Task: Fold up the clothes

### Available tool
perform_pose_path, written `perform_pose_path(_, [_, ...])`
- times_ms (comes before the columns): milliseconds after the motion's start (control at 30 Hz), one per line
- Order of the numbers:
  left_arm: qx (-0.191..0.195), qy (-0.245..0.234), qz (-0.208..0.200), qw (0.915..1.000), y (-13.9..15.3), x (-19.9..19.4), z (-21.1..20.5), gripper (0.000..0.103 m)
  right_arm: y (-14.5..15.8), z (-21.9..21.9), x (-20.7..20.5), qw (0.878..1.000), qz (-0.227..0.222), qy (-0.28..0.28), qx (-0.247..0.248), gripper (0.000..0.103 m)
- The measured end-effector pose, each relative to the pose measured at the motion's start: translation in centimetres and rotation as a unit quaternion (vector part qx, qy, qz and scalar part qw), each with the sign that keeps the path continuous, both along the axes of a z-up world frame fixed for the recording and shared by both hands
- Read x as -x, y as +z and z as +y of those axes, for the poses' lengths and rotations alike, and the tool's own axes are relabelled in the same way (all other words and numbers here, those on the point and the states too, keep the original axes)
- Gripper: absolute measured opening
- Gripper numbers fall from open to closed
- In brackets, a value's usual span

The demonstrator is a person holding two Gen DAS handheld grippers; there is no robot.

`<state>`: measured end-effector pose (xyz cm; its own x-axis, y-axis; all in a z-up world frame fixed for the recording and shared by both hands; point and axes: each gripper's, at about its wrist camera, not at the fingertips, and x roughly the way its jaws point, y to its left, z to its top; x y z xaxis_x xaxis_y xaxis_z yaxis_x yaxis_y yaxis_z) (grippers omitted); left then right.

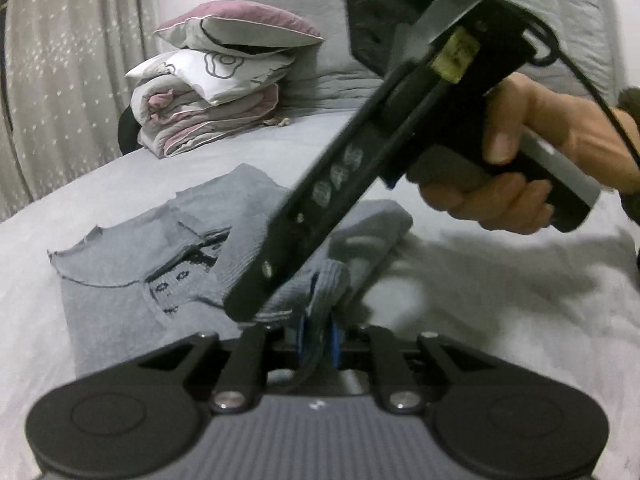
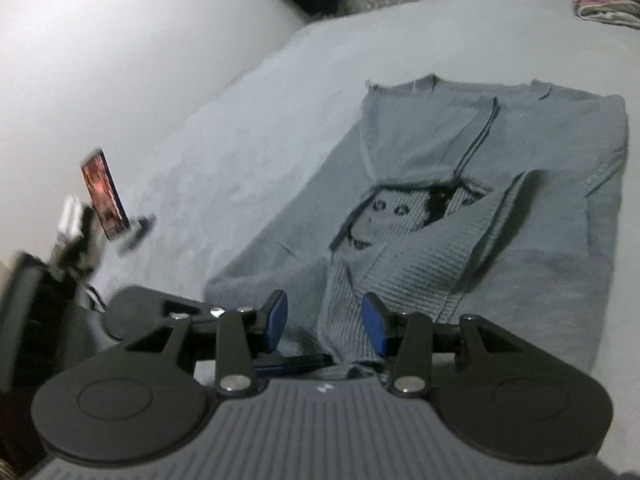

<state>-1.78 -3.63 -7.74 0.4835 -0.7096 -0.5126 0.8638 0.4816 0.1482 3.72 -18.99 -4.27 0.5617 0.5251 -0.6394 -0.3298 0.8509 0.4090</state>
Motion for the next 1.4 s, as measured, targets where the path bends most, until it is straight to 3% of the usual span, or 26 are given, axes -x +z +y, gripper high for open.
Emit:
perform_pose_path(100, [-0.005, 0.000, 0.000, 1.0000, -0.1, 0.0, 0.2, 0.014, -0.7, 0.5, 0.4, 0.999, -0.006, -0.002, 0.046, 0.016])
perform_pose_path(333, [-0.010, -0.008, -0.010, 0.9999, 0.4, 0.2, 0.5, 0.016, 0.1, -3.4, 0.6, 0.994, -0.022, -0.108, 0.016, 0.016])
perform_pose_path(433, [-0.016, -0.012, -0.011, 0.9997, 0.2, 0.3, 0.4, 0.017, 0.7, -4.5, 1.3, 0.994, -0.025, -0.100, -0.025, 0.021])
perform_pose_path(533, [-0.023, -0.016, -0.017, 0.9994, 0.0, 0.5, 0.0, 0.018, 1.0, -3.2, 1.8, 0.997, -0.029, -0.054, -0.043, 0.028])
perform_pose_path(700, [-0.032, -0.015, -0.017, 0.9992, -0.3, 0.7, -0.3, 0.018, 0.0, 1.2, 1.8, 0.998, -0.039, 0.004, 0.050, 0.026])
perform_pose_path(733, [-0.033, -0.013, -0.016, 0.9992, -0.4, 0.7, -0.3, 0.018, -0.4, 1.6, 1.6, 0.997, -0.039, 0.006, 0.073, 0.010])
perform_pose_path(800, [-0.033, -0.008, -0.015, 0.9993, -0.4, 0.6, -0.2, 0.014, -1.0, 1.6, 1.2, 0.995, -0.038, -0.009, 0.096, 0.006])
perform_pose_path(867, [-0.029, 0.000, -0.012, 0.9995, -0.3, 0.4, -0.2, 0.008, -0.9, 0.5, 0.6, 0.995, -0.035, -0.046, 0.078, 0.006])
perform_pose_path(967, [-0.008, 0.009, 0.015, 0.9998, 0.2, -0.5, 0.2, 0.006, -0.7, -1.3, -0.1, 0.993, -0.034, -0.101, 0.050, 0.005])
perform_pose_path(1033, [0.012, 0.016, 0.037, 0.9991, 0.6, -1.3, 0.8, 0.006, -0.8, -2.1, -0.4, 0.988, -0.041, -0.136, 0.065, 0.004])
perform_pose_path(1167, [0.067, 0.040, 0.082, 0.9935, 1.5, -3.3, 2.6, 0.006, -0.6, -4.3, -0.2, 0.985, -0.035, -0.168, 0.032, 0.006])
perform_pose_path(1267, [0.126, 0.067, 0.121, 0.9823, 2.3, -5.7, 4.1, 0.006, 0.2, -5.4, 0.0, 0.982, -0.051, -0.181, 0.013, 0.019])
perform_pose_path(1400, [0.198, 0.117, 0.172, 0.9578, 2.2, -9.8, 6.0, 0.006, 1.0, -6.8, 0.1, 0.978, -0.061, -0.200, -0.007, 0.019])
